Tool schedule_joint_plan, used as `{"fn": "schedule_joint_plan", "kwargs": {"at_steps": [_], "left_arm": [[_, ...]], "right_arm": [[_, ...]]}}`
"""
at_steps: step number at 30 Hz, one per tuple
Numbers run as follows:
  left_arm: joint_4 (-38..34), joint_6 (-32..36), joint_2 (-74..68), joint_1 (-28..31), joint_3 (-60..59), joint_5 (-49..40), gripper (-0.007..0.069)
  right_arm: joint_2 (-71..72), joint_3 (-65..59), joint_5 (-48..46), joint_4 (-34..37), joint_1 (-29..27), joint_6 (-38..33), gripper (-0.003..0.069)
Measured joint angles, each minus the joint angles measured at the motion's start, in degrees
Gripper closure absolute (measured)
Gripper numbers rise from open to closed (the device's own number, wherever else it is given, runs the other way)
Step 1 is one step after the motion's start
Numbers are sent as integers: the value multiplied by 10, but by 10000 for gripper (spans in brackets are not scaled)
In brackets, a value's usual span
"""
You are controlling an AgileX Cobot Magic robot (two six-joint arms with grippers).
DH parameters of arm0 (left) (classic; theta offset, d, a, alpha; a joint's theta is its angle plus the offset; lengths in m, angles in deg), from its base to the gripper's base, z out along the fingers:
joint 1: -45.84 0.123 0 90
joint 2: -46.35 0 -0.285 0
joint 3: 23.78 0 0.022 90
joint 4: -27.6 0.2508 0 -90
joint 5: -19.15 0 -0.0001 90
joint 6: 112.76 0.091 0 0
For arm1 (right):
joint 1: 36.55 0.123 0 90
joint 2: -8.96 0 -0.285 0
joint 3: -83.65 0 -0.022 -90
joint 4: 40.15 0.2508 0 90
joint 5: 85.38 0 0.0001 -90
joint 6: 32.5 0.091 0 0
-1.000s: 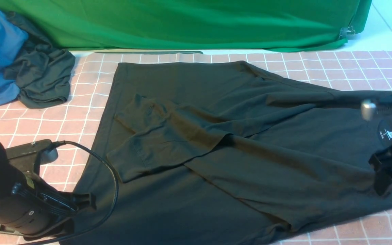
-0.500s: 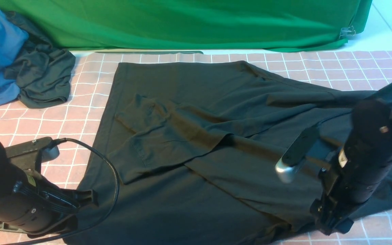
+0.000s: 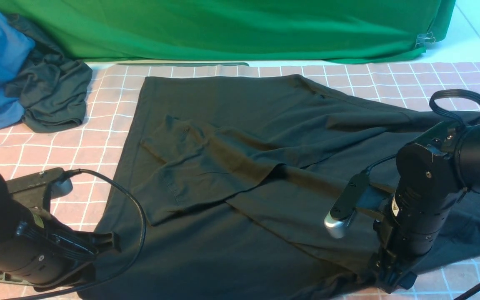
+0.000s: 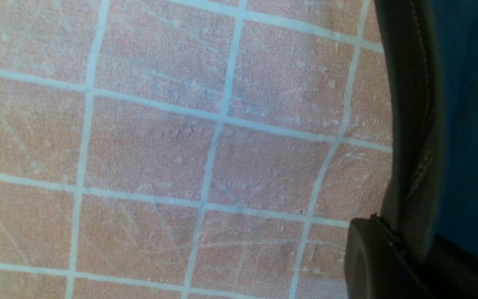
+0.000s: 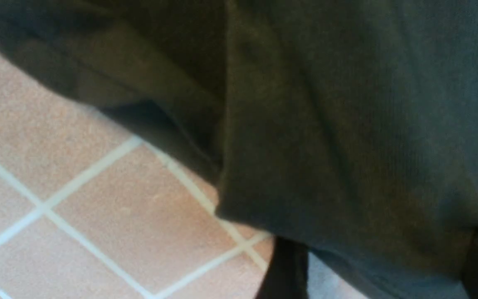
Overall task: Fold a long-sleeved shirt over a pink coffee tablecloth.
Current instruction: 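Grasp the near edge of the shirt at its hem and shoulder corners, then fold the black garment in half by bringing its near edge over to the far edge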
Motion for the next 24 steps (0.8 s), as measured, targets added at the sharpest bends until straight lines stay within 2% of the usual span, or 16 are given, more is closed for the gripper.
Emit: {"fn": "schedule_joint_plan", "kwargs": {"at_steps": [2, 4, 6, 8, 20, 24], "left_arm": [[-1, 0, 0, 0, 0, 0, 592], [-1, 0, 0, 0, 0, 0, 592], [-2, 0, 0, 0, 0, 0, 592], [-4, 0, 0, 0, 0, 0, 592], [-8, -32, -1, 0, 83, -31, 592], [-8, -33, -12, 0, 120, -34, 592]], "right_arm": [[0, 0, 4, -1, 0, 0, 194], [0, 0, 8, -3, 0, 0, 307], [0, 2, 9, -7, 0, -5, 484], [0, 2, 4, -12, 0, -10, 569], [60, 10, -50, -13, -1, -8, 580], [69, 39, -67, -13, -19, -8, 580]]}}
